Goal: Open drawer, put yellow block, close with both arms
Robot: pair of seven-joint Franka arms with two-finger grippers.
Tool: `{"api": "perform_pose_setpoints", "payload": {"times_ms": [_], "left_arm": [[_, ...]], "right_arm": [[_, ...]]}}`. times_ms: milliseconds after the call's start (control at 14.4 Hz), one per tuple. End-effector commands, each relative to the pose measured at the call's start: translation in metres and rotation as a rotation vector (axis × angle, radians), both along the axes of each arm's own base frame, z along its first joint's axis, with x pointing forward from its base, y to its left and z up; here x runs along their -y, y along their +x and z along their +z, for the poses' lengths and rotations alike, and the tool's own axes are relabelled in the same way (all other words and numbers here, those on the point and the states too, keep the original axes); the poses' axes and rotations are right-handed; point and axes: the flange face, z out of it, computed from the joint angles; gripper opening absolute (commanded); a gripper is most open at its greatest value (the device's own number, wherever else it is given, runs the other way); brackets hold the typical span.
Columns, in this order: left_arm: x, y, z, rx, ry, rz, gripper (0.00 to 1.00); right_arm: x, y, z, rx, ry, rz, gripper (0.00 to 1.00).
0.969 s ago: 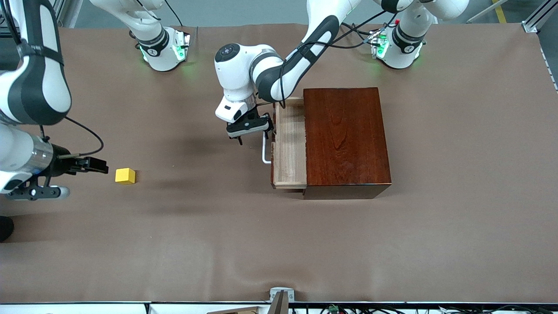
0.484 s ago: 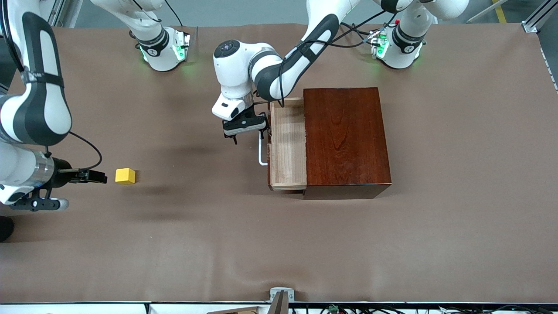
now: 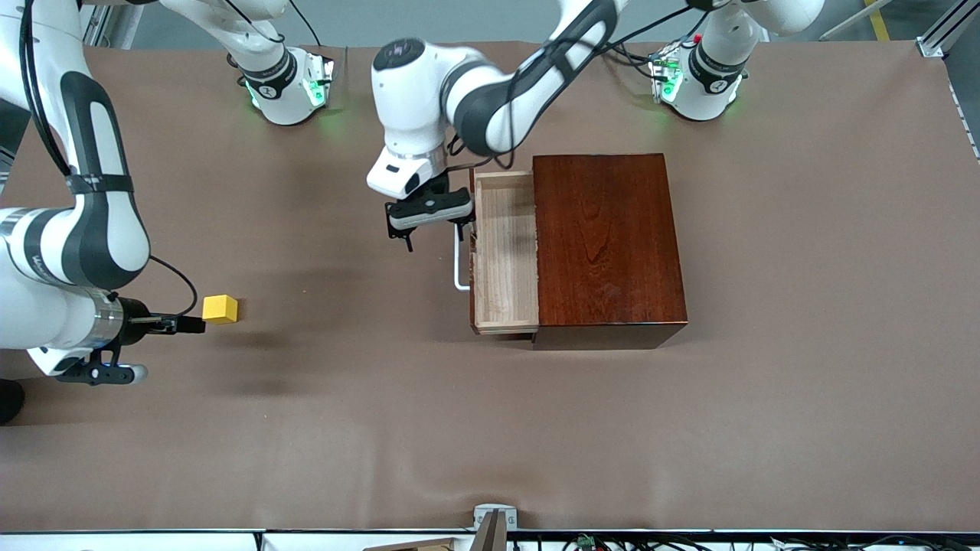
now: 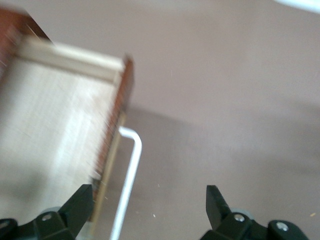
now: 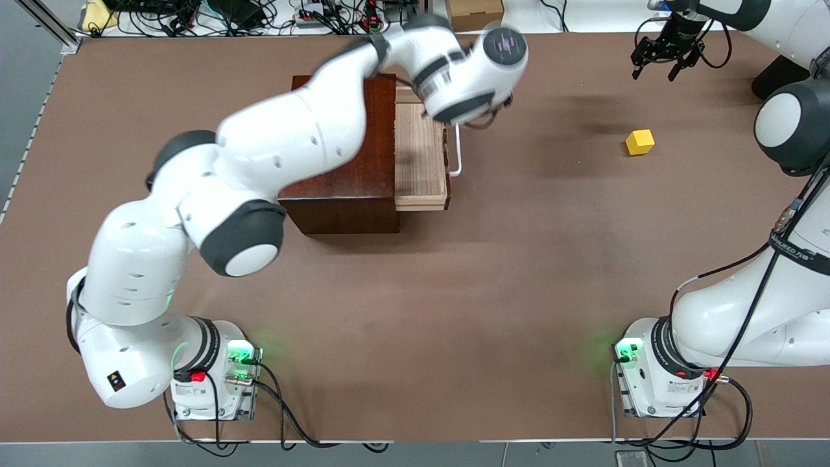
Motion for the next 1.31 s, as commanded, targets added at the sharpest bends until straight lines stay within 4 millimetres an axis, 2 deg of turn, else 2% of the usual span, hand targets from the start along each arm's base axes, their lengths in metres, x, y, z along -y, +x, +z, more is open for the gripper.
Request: {"api": "perform_pose_setpoints", "payload": {"times_ms": [0, 69, 138, 277, 415, 623, 761, 900, 969, 1176, 1246], "left_arm": [[-0.07, 0.028, 0.093, -0.02, 0.014, 0.041, 1.0], [-0.099, 0.039, 0.119, -0.035, 0.042, 0.011, 1.0], [-0.135, 0.049, 0.14, -0.071, 0.083, -0.017, 1.0], [-0.201, 0.064, 0.166, -0.139, 0.154, -0.058, 1.0], [-0.264, 0.08, 0.179, -0.193, 0.181, -0.11, 1.0], [-0.352, 0.094, 0.185, -0.236, 0.207, -0.143, 1.0], [-0.406, 0.104, 0.187, -0.268, 0.185, -0.171, 1.0], [-0.451, 0.113, 0.193, -0.297, 0.16, -0.198, 1.0], [-0.471, 0.117, 0.195, -0.304, 0.163, -0.215, 1.0], [-0.506, 0.125, 0.205, -0.295, 0.131, -0.209, 1.0], [-0.529, 0.129, 0.204, -0.304, 0.077, -0.176, 1.0]], "right_arm": [[0.013, 0.001, -0.014, 0.001, 0.009, -0.018, 1.0], [0.019, -0.001, -0.025, 0.01, 0.008, -0.026, 1.0], [0.025, -0.005, -0.038, 0.02, 0.007, -0.031, 1.0], [0.027, -0.012, -0.055, 0.015, 0.0, -0.03, 1.0], [0.029, -0.015, -0.063, 0.011, -0.016, -0.007, 1.0], [0.037, -0.029, -0.09, 0.019, -0.012, 0.011, 1.0], [0.037, -0.036, -0.101, 0.003, -0.008, 0.018, 1.0], [0.029, -0.042, -0.111, -0.019, -0.005, 0.029, 1.0], [0.033, -0.043, -0.112, -0.021, -0.005, 0.026, 1.0], [0.033, -0.046, -0.125, -0.044, -0.001, 0.024, 1.0], [0.033, -0.051, -0.13, -0.056, 0.001, 0.025, 1.0]]}}
